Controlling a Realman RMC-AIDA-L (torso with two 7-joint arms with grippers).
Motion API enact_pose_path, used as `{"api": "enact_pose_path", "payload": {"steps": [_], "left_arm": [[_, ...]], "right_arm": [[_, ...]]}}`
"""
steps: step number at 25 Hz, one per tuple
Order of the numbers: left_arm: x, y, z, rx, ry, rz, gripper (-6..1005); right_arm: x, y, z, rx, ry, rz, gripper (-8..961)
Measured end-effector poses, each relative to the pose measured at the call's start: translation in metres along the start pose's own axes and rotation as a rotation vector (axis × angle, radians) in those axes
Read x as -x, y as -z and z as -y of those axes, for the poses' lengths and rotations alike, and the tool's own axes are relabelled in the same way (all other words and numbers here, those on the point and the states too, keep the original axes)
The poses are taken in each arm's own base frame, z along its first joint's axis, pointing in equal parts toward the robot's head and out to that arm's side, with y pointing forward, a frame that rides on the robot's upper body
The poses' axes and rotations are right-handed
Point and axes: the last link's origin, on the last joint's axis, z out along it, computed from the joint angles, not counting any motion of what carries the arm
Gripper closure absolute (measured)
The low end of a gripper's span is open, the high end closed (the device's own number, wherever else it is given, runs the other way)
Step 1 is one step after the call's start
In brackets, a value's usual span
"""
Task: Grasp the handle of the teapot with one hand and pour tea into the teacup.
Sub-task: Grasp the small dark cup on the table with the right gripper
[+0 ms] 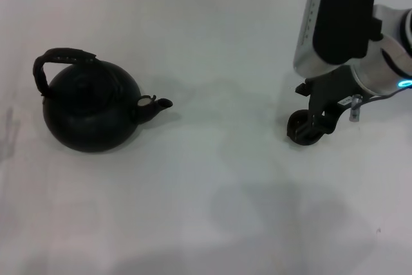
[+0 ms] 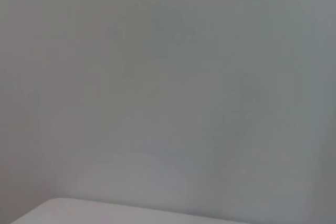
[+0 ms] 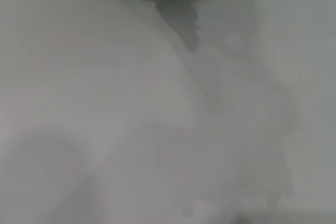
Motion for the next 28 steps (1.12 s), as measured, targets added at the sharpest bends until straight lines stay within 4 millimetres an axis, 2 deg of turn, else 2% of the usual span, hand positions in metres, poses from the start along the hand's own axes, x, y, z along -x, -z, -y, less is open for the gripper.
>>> {"api": "enact_pose_path", "payload": {"steps": [11, 28], "left_arm": [[-0.001, -0.004, -0.002, 0.007, 0.007, -0.003, 190], [-0.002, -0.005, 0.0, 0.005, 0.002, -0.006, 191]], "right_arm": [[-0.006, -0.012, -0.003, -0.014, 0.016, -0.073, 99], [-0.008, -0.023, -0.007, -0.007, 0.021, -0.09, 98]]}}
